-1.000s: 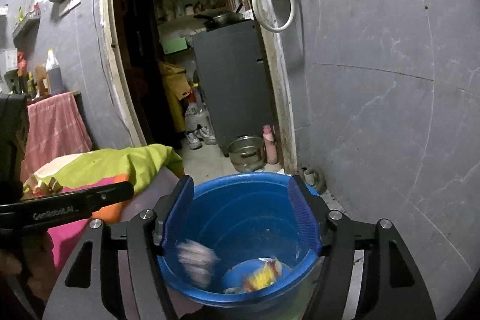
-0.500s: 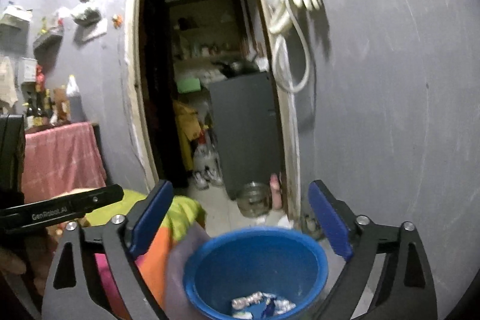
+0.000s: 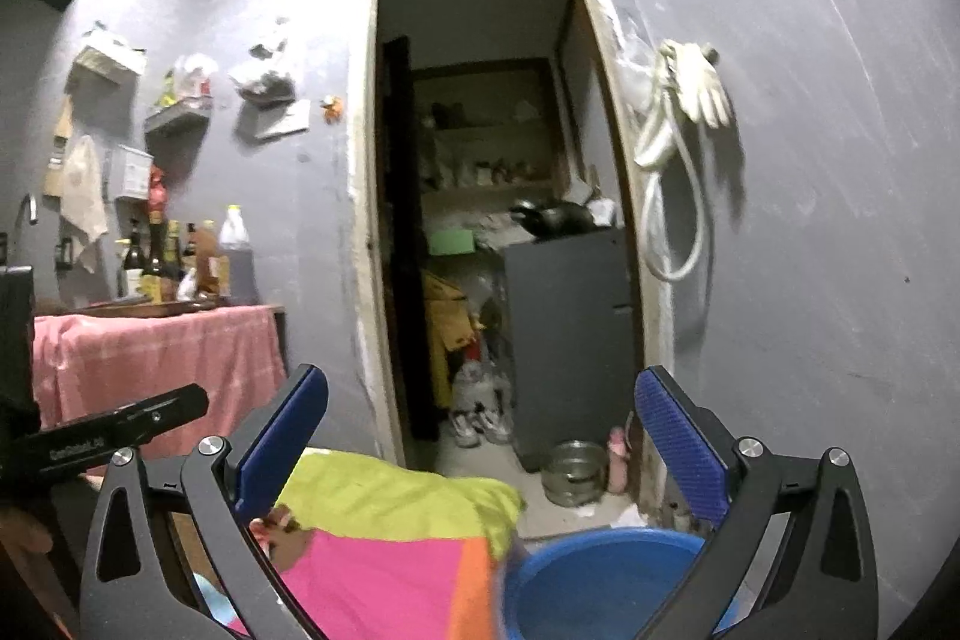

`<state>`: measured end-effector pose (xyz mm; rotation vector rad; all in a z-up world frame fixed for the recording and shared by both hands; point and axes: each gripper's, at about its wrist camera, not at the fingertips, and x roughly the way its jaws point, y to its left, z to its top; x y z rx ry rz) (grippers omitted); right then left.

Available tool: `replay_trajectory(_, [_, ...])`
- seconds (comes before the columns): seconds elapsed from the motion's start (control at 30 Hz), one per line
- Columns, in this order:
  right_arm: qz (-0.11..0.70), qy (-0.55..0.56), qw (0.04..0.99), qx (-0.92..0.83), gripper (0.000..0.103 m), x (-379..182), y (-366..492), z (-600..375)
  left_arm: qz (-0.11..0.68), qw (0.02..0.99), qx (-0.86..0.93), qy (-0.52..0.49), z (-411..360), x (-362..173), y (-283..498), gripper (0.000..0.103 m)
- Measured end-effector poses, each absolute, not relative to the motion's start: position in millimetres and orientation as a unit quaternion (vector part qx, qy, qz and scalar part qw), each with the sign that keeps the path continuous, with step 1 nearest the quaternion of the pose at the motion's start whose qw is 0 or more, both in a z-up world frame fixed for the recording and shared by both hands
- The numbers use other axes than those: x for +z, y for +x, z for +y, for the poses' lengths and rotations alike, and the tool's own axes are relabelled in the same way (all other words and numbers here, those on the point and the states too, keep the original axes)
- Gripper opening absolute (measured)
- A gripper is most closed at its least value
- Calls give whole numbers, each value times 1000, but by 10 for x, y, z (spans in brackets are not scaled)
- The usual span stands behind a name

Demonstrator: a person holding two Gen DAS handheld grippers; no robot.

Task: Collect trash
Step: 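Move both tools back over the remaining trash on the bed, then grasp the potato piece with the left tool while the right tool grasps a red-and-white wrapper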

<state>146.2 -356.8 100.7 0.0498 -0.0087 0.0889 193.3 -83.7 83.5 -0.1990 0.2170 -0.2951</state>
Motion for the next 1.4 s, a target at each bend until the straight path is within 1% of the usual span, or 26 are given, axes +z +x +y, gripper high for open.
replay_trajectory(0.23, [-35,0,996,83,103,981,1412,-2984,89,989,-91,-75,-253,738,1721,101])
replay_trajectory(0.43, [-28,-25,993,112,103,887,1547,-2596,100,991,-49,-73,169,533,1726,101])
replay_trajectory(0.77, [63,-46,989,129,103,574,1975,-2307,169,981,-51,-74,453,127,2060,101])
replay_trajectory(0.97, [120,-46,981,147,103,346,2226,-2251,228,969,-60,-79,462,-108,2305,100])
replay_trajectory(1.13, [163,-40,972,166,102,175,2406,-2240,262,960,-67,-73,439,-246,2447,100])
replay_trajectory(1.17, [173,-38,969,171,100,142,2443,-2238,270,957,-72,-72,429,-271,2488,99])
replay_trajectory(1.23, [192,-38,964,181,96,75,2513,-2218,282,954,-81,-66,399,-306,2541,93])
replay_trajectory(1.27, [202,-39,961,186,93,42,2548,-2203,288,952,-87,-61,379,-323,2565,84])
replay_trajectory(1.3, [213,-43,957,192,89,4,2582,-2184,295,949,-93,-55,352,-345,2593,78])
replay_trajectory(1.37, [233,-52,951,196,84,-63,2648,-2157,309,945,-98,-45,307,-390,2649,76])
replay_trajectory(1.4, [243,-56,948,199,78,-95,2684,-2139,313,943,-100,-44,292,-411,2666,76])
